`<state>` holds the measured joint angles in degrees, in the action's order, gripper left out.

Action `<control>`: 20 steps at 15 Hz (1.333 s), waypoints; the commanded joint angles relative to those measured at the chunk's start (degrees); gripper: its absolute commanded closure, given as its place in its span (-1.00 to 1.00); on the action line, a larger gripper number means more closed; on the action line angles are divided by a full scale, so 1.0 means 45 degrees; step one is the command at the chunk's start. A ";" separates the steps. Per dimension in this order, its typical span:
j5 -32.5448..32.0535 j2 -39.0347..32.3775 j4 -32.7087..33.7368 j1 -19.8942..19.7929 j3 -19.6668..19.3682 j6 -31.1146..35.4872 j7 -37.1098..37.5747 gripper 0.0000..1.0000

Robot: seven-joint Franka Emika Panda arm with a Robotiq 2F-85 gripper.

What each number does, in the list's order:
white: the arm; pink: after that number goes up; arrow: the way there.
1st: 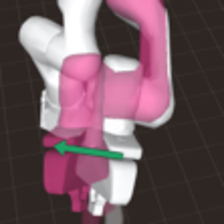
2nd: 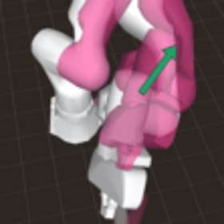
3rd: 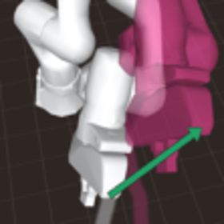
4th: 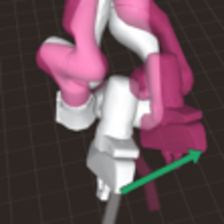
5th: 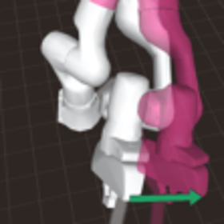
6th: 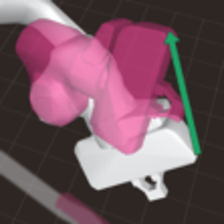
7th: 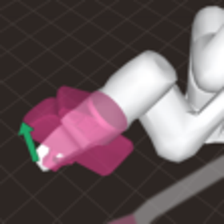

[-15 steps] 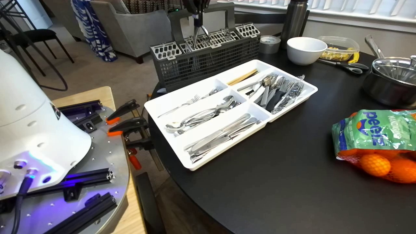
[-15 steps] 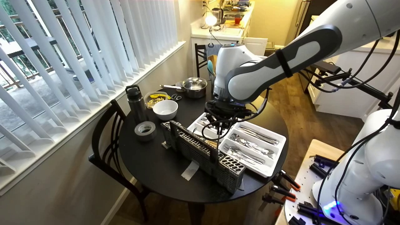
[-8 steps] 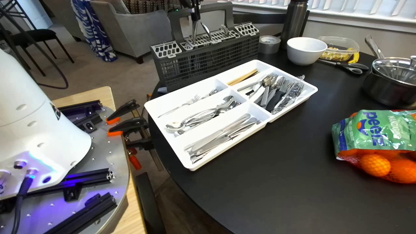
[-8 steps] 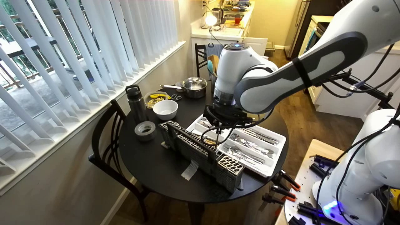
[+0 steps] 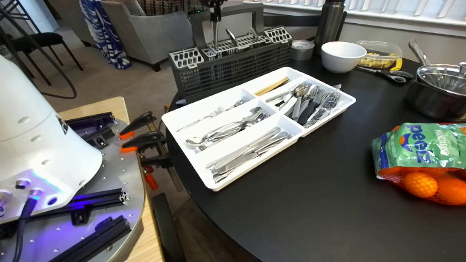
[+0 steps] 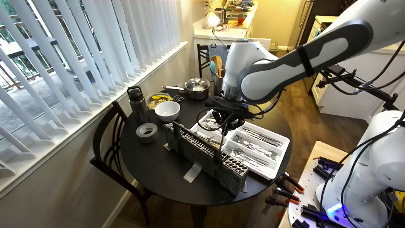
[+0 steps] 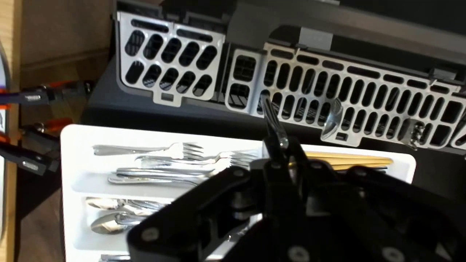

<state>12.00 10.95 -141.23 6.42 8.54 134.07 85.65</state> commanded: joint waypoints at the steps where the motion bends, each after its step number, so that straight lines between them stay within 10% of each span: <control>1: 0.1585 0.0193 0.0270 0.0014 -0.0241 -0.0635 -0.0064 0.96; 20: 0.0155 0.4857 0.0007 -0.0346 0.0413 -0.2601 0.1443 0.96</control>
<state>13.15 27.94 -140.30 6.02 9.53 123.87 91.52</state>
